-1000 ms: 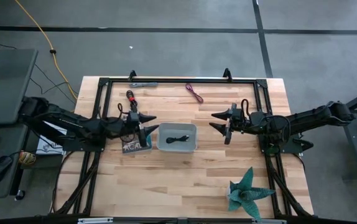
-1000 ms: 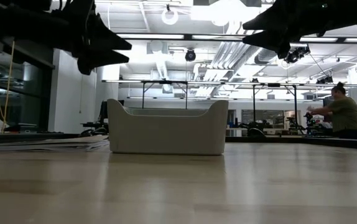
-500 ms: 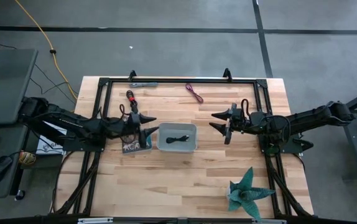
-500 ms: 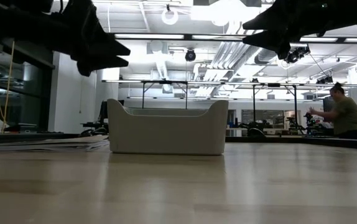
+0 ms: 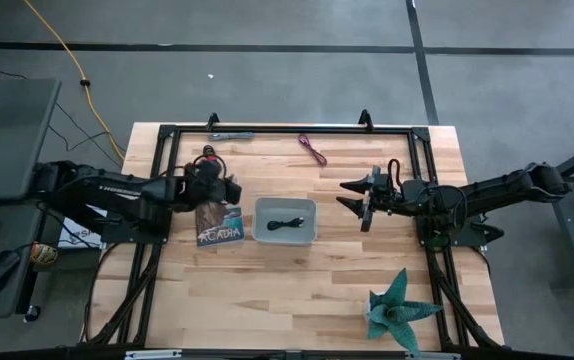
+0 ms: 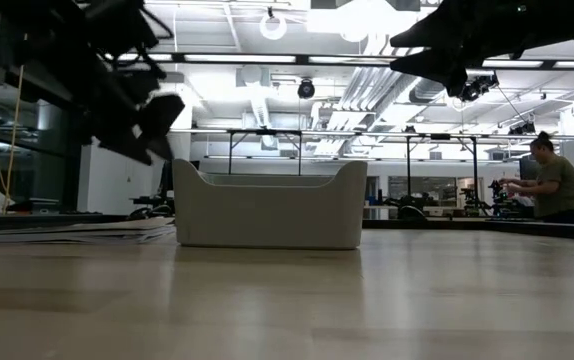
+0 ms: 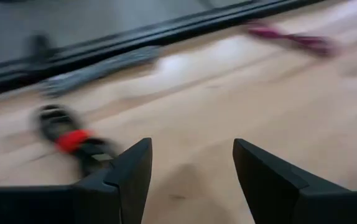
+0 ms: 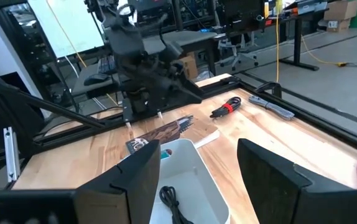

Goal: Pick and place USB-C Cables
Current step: Put the black charger cable into the gray bin

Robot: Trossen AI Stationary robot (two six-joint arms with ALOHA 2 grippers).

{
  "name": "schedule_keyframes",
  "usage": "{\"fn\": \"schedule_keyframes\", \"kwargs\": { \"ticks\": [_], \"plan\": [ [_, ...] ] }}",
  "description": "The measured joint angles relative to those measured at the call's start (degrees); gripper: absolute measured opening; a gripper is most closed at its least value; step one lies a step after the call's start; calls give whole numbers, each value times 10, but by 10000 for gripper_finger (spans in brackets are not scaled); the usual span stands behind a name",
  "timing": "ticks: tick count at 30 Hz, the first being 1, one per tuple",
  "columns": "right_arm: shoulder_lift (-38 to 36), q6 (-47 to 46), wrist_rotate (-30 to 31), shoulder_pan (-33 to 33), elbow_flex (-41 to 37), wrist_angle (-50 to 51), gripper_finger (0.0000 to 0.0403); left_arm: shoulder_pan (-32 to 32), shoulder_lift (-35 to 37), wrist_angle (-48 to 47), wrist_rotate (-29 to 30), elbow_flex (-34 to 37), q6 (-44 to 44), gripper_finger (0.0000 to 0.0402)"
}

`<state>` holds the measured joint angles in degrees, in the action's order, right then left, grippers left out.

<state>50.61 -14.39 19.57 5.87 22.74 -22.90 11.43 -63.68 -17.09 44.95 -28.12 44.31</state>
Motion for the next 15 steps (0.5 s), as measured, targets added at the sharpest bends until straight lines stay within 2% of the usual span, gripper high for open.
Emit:
{"fn": "schedule_keyframes", "kwargs": {
  "ticks": [4,15],
  "plan": [
    [0,-8,0,0,0,6,206,26,-37,-52,58,4,76,206],
    [0,-13,0,0,0,10,206,55,-143,-23,114,15,243,206]
  ]
}}
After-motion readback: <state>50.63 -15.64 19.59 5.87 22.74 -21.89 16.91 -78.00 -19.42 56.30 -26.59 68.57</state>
